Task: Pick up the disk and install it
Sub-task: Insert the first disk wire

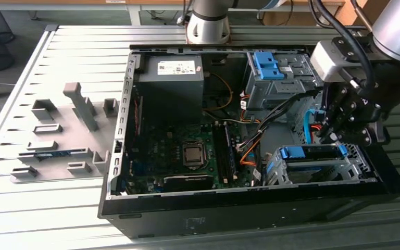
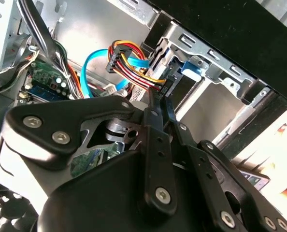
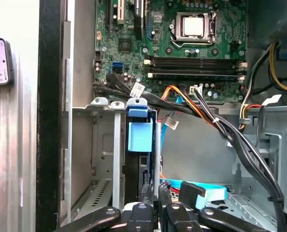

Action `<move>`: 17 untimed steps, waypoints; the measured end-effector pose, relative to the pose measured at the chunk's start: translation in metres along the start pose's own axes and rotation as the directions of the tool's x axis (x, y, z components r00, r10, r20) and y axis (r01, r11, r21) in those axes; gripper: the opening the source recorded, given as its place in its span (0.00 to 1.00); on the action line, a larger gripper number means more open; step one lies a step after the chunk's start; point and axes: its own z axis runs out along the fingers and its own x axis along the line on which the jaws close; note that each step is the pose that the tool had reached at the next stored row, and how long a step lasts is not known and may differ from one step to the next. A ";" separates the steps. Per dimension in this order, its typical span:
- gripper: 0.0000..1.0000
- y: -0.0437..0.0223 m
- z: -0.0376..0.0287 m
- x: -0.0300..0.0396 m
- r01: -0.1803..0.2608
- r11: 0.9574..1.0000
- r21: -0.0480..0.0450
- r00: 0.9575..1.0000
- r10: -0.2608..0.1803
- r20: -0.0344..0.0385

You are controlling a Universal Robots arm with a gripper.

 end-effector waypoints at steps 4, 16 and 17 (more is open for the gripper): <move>0.17 0.0014 0.0019 0.0007 0.000 1.000 0.008 1.000 0.000 0.001; 0.17 0.0040 0.0043 0.0047 -0.015 1.000 0.003 1.000 0.015 0.003; 0.17 0.0042 0.0048 0.0047 -0.015 1.000 0.003 1.000 0.015 0.003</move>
